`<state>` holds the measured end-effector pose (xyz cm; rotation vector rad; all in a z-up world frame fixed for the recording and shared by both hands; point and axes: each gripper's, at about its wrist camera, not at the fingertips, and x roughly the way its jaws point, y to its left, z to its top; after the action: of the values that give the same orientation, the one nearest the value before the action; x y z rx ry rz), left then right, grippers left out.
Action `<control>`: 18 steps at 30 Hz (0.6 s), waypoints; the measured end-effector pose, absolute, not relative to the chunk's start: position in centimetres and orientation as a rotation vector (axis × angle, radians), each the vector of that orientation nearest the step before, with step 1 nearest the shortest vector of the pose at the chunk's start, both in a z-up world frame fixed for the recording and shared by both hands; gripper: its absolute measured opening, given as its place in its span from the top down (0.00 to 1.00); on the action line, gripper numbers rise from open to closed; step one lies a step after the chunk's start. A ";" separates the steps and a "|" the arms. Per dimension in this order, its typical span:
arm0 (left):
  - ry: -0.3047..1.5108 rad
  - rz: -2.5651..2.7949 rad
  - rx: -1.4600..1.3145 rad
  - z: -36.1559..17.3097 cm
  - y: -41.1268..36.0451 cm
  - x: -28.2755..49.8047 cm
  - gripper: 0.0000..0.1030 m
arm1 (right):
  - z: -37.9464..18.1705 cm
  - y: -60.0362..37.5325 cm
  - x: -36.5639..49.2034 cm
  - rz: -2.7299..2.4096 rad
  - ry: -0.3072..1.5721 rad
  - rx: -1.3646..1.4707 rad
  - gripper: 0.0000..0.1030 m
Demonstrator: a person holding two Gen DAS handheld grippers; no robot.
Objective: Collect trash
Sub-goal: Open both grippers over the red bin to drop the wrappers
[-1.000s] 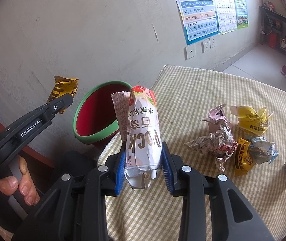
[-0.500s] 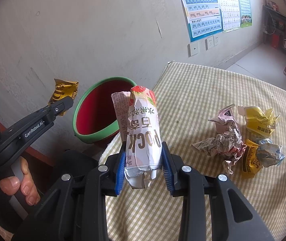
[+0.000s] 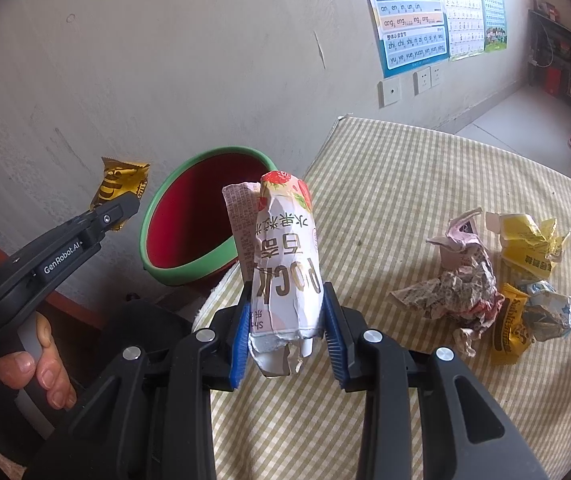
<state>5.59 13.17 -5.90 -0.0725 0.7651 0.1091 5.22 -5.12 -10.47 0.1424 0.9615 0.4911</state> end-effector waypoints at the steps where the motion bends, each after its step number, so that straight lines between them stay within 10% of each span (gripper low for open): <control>1: 0.771 0.121 -0.071 -6.2 13.5 6.0 0.84 | -10.4 -4.9 5.5 0.492 0.961 0.142 0.68; 18: 0.844 0.229 -0.150 -8.8 20.1 11.4 0.84 | -9.7 2.7 13.0 0.611 0.975 0.161 0.68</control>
<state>11.45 20.06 -8.82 -0.1499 0.8438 0.2293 13.00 2.69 -9.72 0.1611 0.9753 0.6106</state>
